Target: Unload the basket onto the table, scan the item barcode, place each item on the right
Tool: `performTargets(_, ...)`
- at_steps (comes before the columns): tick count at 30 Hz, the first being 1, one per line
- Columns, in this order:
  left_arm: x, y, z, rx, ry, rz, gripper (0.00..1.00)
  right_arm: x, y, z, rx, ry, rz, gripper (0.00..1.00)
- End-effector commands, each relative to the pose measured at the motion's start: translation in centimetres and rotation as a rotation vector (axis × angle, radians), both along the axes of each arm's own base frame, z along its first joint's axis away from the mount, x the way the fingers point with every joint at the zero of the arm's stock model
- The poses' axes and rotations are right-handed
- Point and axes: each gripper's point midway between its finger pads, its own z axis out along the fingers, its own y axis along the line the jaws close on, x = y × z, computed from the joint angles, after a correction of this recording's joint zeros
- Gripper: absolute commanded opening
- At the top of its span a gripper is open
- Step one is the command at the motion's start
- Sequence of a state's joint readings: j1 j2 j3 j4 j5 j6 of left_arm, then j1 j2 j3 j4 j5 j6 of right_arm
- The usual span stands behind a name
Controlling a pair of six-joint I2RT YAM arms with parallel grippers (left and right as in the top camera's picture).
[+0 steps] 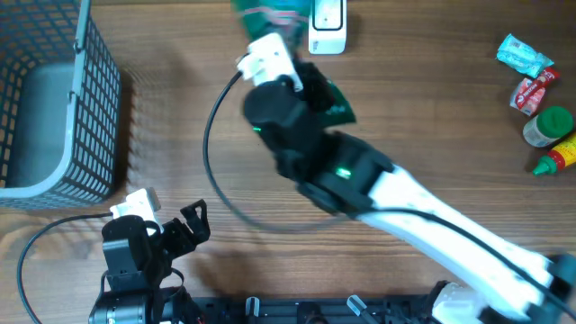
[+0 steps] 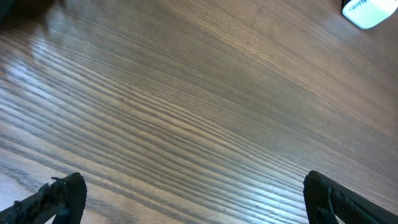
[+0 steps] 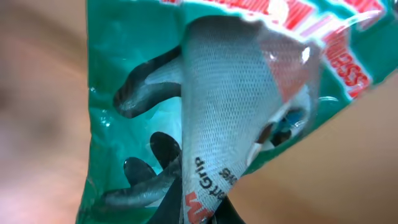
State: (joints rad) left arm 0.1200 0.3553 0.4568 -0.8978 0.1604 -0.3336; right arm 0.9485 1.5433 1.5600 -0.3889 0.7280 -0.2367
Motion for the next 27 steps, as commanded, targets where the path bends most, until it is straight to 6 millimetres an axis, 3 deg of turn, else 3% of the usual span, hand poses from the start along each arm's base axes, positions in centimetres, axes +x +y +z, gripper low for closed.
performTargets(1, 0.0, 0.3, -0.1, 0.016, -0.001, 0.004, 1.00, -10.1, 6.2, 6.8, -0.033, -0.134, 0.795, 0.04)
performTargets(5, 0.0, 0.3, -0.1, 0.016, -0.001, 0.004, 1.00, -17.0, 5.8, 10.0, 0.054, -0.216, 1.171, 0.04)
performTargets(8, 0.0, 0.3, -0.1, 0.016, -0.001, 0.005, 1.00, -22.8, 4.5, 9.4, 0.017, -0.321, 1.569, 0.04)
performTargets(10, 0.0, 0.3, -0.1, 0.016, -0.001, 0.005, 1.00, -24.8, 2.6, 7.6, 0.015, -0.385, 1.801, 0.04)
performTargets(13, 0.0, 0.3, -0.1, 0.016, -0.001, 0.004, 1.00, -24.4, 0.5, 4.6, 0.121, -0.359, 1.956, 0.04)
performTargets(15, 0.0, 0.3, -0.1, 0.015, -0.001, 0.005, 1.00, -23.0, -0.2, 1.9, 0.225, -0.349, 2.007, 0.04)
performTargets(18, 0.0, 0.3, -0.1, 0.016, -0.001, 0.005, 1.00, -20.2, 0.7, -3.0, 0.267, -0.331, 1.994, 0.04)
performTargets(21, 0.0, 0.3, -0.1, 0.016, -0.001, 0.005, 1.00, -18.9, 2.1, -6.0, 0.264, -0.355, 2.002, 0.04)
performTargets(27, 0.0, 0.3, -0.1, 0.016, -0.001, 0.004, 1.00, -17.9, 2.9, -7.5, 0.270, -0.341, 2.008, 0.04)
